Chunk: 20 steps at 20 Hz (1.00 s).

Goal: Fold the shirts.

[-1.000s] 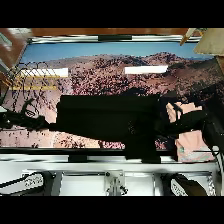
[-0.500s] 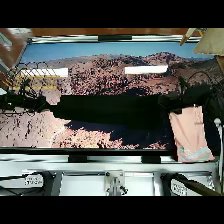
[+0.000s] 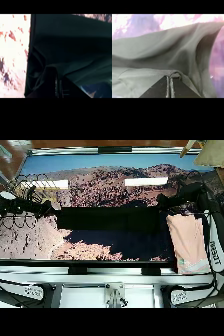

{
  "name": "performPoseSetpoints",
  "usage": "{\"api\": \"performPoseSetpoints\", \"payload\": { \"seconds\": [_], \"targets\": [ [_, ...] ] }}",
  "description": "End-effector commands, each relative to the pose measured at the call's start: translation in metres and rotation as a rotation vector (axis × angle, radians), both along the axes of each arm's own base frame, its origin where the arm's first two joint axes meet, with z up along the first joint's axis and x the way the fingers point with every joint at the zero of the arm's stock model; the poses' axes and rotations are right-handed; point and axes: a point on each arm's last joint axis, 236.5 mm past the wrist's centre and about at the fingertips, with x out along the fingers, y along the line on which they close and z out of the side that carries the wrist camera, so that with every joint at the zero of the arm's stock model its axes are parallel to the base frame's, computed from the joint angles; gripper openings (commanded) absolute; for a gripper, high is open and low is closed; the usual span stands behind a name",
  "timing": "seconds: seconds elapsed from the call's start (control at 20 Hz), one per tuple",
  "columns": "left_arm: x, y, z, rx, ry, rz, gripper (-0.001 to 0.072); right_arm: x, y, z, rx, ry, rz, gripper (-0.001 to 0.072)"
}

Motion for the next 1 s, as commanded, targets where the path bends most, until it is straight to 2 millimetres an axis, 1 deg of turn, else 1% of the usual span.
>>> {"api": "performPoseSetpoints", "payload": {
  "seconds": [0.0,0.1,0.15,0.25,0.3,0.4,0.45,0.5,0.55,0.6,0.65,0.7,0.75,0.85,0.9,0.95],
  "targets": [
    [0.009,0.0,-0.011,-0.003,0.012,0.032,0.003,0.008,-0.004,-0.028,-0.009,0.035,-0.008,0.0063],
    [0.008,-0.001,-0.017,-0.006,0.024,0.03,0.003,0.008,-0.002,-0.04,-0.007,0.055,-0.006,0.0064],
    [0.008,-0.002,-0.019,-0.007,0.029,0.028,0.003,0.01,0.0,-0.043,-0.008,0.053,-0.007,0.0064],
    [0.007,-0.004,-0.021,-0.008,0.033,0.022,0.004,0.017,0.001,-0.041,-0.018,0.021,-0.009,0.0065],
    [0.007,-0.005,-0.021,-0.008,0.032,0.021,0.0067,0.018,0.001,-0.04,-0.016,0.016,-0.012,0.0065],
    [0.007,-0.005,-0.021,-0.008,0.033,0.021,0.0086,0.016,0.002,-0.04,-0.013,0.023,-0.008,0.0066],
    [0.007,-0.005,-0.021,-0.008,0.032,0.022,0.0168,0.014,0.003,-0.04,-0.011,0.03,-0.003,0.0074],
    [0.007,-0.005,-0.02,-0.008,0.031,0.021,0.0448,0.012,0.004,-0.04,-0.009,0.036,0.002,0.0075],
    [0.006,-0.005,-0.02,-0.009,0.031,0.014,0.063,0.011,0.004,-0.037,-0.009,0.034,0.006,0.0119],
    [0.004,-0.006,-0.018,-0.011,0.031,-0.005,0.063,0.011,0.004,-0.033,-0.013,0.024,0.017,0.0258],
    [0.002,-0.008,-0.015,-0.015,0.032,-0.023,0.063,0.011,0.003,-0.028,-0.023,0.006,0.033,0.0348],
    [0.001,-0.008,-0.01,-0.021,0.034,-0.039,0.063,0.012,0.002,-0.022,-0.03,-0.012,0.041,0.0418],
    [0.0,-0.009,-0.005,-0.025,0.038,-0.055,0.063,0.013,0.001,-0.016,-0.032,-0.024,0.039,0.0462],
    [-0.009,-0.004,0.001,-0.004,0.062,-0.101,0.0622,0.01,-0.007,-0.006,-0.033,-0.029,0.032,0.0462],
    [-0.019,0.002,-0.002,0.029,0.096,-0.137,0.0622,0.004,-0.012,-0.005,-0.03,-0.01,0.032,0.0463],
    [-0.031,0.007,-0.007,0.059,0.134,-0.168,0.0621,-0.004,-0.017,-0.006,-0.023,0.022,0.036,0.0521]
  ]
}}
